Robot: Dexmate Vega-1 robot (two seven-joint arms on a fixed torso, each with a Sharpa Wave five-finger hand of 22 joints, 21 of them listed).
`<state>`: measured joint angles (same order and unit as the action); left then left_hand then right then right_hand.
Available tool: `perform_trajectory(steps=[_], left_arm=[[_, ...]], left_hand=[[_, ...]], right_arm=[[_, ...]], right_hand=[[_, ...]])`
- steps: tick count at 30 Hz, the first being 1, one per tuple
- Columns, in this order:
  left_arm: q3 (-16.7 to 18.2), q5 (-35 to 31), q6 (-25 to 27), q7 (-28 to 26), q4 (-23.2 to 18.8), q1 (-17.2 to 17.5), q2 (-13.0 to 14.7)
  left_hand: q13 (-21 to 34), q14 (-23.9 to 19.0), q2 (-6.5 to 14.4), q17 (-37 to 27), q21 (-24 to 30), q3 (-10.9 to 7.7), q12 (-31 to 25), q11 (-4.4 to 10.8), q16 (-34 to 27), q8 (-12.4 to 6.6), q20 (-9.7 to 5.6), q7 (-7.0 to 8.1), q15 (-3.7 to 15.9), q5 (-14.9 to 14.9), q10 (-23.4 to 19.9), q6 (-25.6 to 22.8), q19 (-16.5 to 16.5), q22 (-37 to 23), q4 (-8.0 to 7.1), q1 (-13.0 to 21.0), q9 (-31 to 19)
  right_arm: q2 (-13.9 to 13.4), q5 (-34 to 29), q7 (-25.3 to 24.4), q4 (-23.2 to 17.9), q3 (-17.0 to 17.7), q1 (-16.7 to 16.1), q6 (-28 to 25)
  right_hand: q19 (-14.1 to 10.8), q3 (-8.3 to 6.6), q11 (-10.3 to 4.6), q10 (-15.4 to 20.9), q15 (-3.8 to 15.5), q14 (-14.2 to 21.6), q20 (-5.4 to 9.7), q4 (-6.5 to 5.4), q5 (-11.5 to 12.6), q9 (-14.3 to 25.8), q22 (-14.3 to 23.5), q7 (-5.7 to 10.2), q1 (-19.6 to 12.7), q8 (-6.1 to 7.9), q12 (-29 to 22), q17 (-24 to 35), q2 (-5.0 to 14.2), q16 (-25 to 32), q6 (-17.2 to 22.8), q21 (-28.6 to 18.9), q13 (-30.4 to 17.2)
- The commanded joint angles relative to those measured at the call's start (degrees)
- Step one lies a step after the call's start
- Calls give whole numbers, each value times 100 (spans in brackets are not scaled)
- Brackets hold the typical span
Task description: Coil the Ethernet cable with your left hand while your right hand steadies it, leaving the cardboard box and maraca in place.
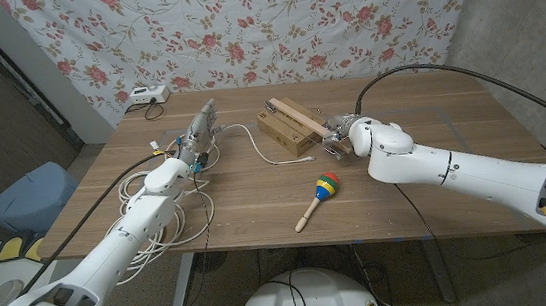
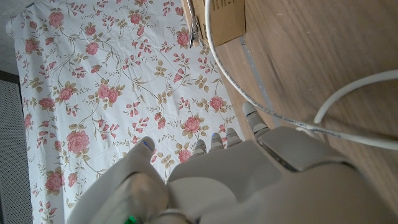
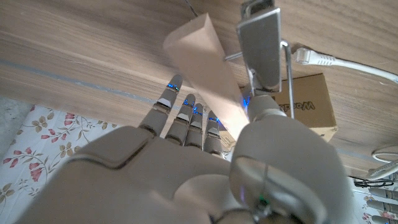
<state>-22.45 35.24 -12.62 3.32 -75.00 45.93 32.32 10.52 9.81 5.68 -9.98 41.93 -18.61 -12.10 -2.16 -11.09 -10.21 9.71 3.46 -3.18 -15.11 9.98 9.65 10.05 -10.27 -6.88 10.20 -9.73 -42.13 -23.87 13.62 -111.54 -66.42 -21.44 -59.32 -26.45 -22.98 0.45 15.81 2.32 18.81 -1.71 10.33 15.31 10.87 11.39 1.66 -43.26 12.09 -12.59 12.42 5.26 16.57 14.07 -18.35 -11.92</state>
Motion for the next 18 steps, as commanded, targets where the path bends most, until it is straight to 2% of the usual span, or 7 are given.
perform_trajectory(steps=[1,3,7,8,13,16,18], left_arm=[[-4,19,-16,58,102,-48,-17],[-4,21,-7,61,97,-49,-13],[-14,10,22,60,77,-57,1],[-18,5,34,58,71,-61,5],[-51,-37,174,35,-15,-94,65],[-80,-89,293,-23,-92,-119,106],[-104,-117,371,-41,-133,-147,127]], left_hand=[[29,201,-5,-33,-28,22,9,-37,6,-21,51,-24,-53,-52,143,267,507,-14,-4,-46,-16],[30,199,-5,-33,-31,24,10,-32,6,-20,51,-24,-52,-53,144,268,505,-14,-4,-47,-16],[30,197,-5,-33,-39,27,10,-35,6,-20,53,-30,-56,-56,142,268,504,-14,-4,-50,-17],[30,198,-5,-33,-40,28,8,-33,6,-20,53,-27,-53,-56,137,269,503,-14,-4,-51,-17],[30,168,0,-32,-47,29,-4,-48,-3,-21,50,-23,-64,-60,102,266,482,-15,-1,-52,-17],[31,76,24,-27,-37,14,-47,-64,-29,-43,45,-24,-73,-67,-25,206,381,-15,20,-27,-17],[31,28,30,-24,-36,7,-57,-51,-41,-49,49,-26,-83,-69,-60,184,349,-14,32,-13,-17]], right_arm=[[333,-594,-56,348,-426,193,-345],[354,-673,-148,383,-442,170,-350],[361,-729,-260,433,-403,104,-275],[353,-707,-281,439,-359,74,-229],[275,-516,-575,396,32,-229,108],[224,-406,-888,361,330,-491,370],[178,-327,-1228,325,588,-742,594]], right_hand=[[-270,-172,-213,534,828,608,256,-44,-72,11,80,151,-698,91,-169,256,441,427,339,-210,-65],[-403,-246,-268,1029,1030,1271,374,-128,-310,17,183,270,-1198,156,-321,713,614,1045,736,-459,-162],[-602,-437,-417,1809,1092,2152,467,-182,-468,35,376,382,-1976,257,-669,1485,639,1833,1514,-983,-350],[-609,-446,-395,2061,1071,2327,469,-283,-488,41,414,363,-2005,305,-791,1605,654,1936,1760,-1088,-398],[-713,-246,-334,3337,998,3441,459,-890,-495,40,573,150,-1639,395,-1473,2291,606,2590,2949,-1681,-697],[-686,-104,-244,3768,954,3636,500,-1234,-452,44,627,102,-1299,302,-1738,2595,611,2801,3159,-1874,-848],[-656,-32,-236,4020,962,3756,530,-1371,-402,64,673,88,-1156,204,-1945,2905,600,3031,3225,-2014,-1006]])
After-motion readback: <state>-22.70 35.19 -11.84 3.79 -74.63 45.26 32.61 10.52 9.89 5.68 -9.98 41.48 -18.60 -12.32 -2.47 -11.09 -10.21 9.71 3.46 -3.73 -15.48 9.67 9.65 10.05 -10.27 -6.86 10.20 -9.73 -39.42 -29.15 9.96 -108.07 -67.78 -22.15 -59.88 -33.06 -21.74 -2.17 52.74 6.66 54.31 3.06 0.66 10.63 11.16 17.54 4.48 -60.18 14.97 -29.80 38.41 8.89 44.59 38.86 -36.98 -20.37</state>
